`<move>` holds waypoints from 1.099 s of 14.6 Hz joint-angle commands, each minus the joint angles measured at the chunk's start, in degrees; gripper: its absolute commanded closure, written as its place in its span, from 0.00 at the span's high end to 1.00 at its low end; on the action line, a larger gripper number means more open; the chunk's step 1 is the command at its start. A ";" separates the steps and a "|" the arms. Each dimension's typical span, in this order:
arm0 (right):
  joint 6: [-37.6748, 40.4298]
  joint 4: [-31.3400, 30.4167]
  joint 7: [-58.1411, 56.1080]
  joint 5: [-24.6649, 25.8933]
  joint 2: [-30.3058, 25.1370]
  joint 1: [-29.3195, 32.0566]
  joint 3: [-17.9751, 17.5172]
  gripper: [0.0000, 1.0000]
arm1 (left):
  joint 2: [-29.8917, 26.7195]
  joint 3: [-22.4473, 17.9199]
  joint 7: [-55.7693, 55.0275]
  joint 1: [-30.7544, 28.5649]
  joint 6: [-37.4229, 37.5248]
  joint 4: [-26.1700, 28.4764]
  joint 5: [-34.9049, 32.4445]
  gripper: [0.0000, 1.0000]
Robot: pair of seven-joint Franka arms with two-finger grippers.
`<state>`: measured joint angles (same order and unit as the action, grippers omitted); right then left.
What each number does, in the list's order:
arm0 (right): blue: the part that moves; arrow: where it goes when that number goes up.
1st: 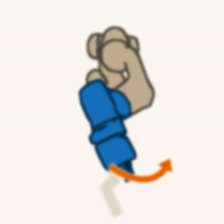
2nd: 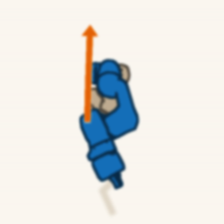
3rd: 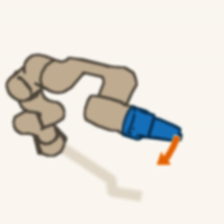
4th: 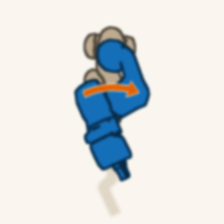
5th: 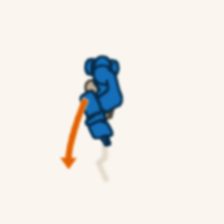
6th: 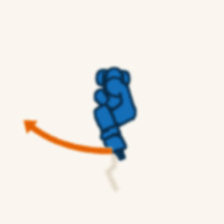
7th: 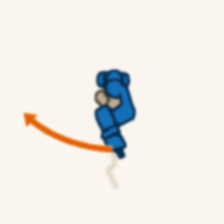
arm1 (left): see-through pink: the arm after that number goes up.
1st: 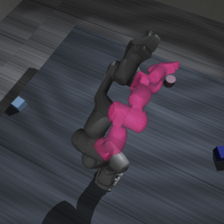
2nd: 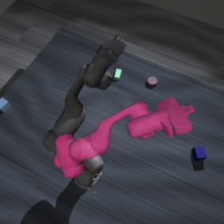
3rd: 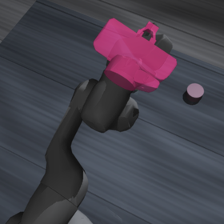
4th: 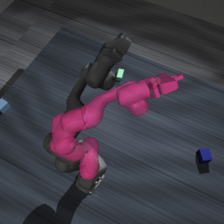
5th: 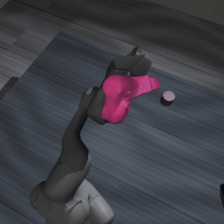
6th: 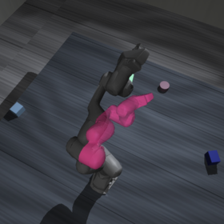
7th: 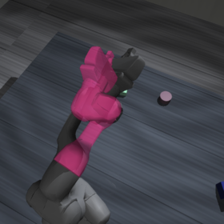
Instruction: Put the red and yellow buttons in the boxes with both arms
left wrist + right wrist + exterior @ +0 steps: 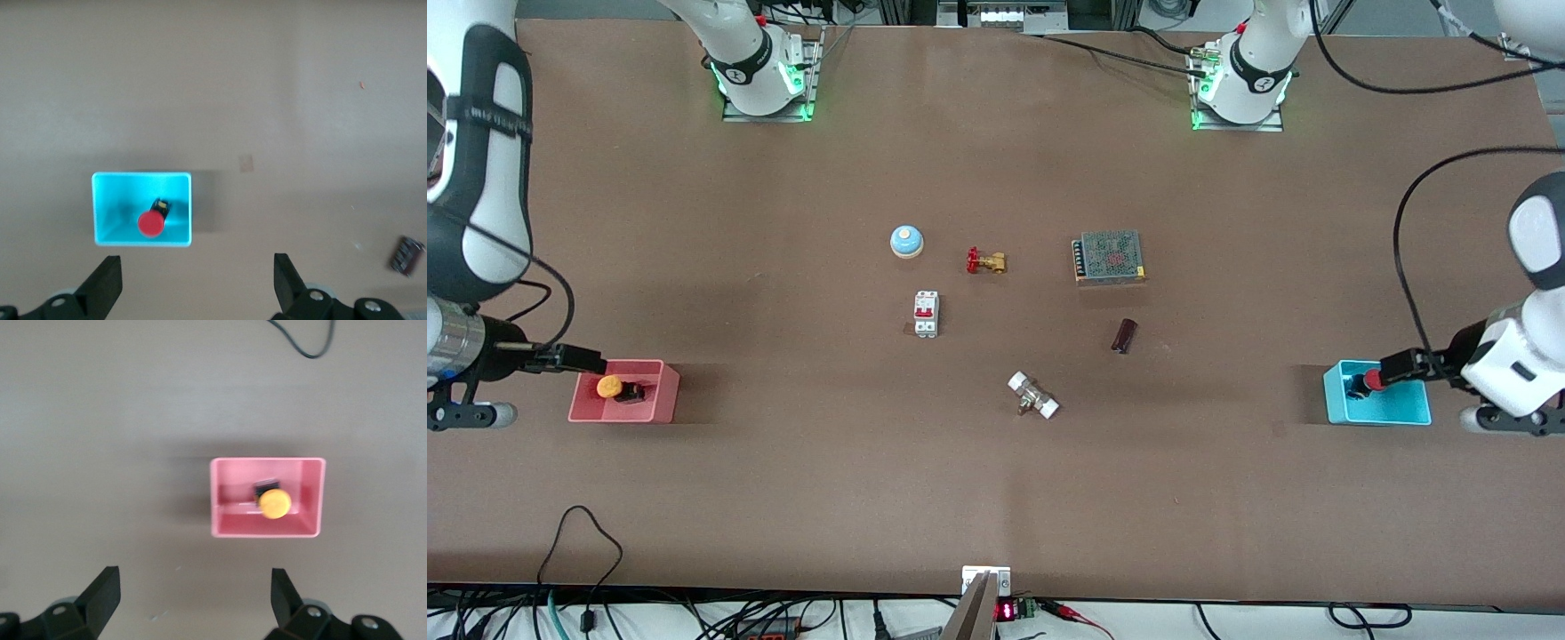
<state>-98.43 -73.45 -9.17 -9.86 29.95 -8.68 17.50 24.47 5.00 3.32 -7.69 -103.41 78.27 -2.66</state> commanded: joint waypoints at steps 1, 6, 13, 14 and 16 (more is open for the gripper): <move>3.94 -2.05 1.43 0.28 -4.89 -2.30 0.07 1.00 | -6.08 0.53 -0.33 -0.31 3.73 1.89 0.72 1.00; 4.29 -11.35 1.35 6.25 -17.80 -4.33 0.08 1.00 | -16.55 1.94 -0.59 -0.66 4.35 6.10 1.42 1.00; 5.26 -20.51 4.41 7.75 -27.22 -5.90 -0.28 1.00 | -23.51 1.85 0.02 -1.27 7.17 8.21 4.94 1.00; 5.35 -20.60 4.51 7.93 -27.57 -6.08 -0.28 1.00 | -23.59 1.85 0.20 -1.27 6.64 9.70 4.85 1.00; 5.53 -20.95 4.51 9.16 -28.28 -6.08 -0.36 1.00 | -24.46 1.85 0.20 -1.27 5.07 12.68 4.68 1.00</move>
<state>-92.47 -92.41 -6.03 -2.24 3.85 -14.39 17.38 1.94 6.49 2.79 -8.24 -96.20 86.51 0.94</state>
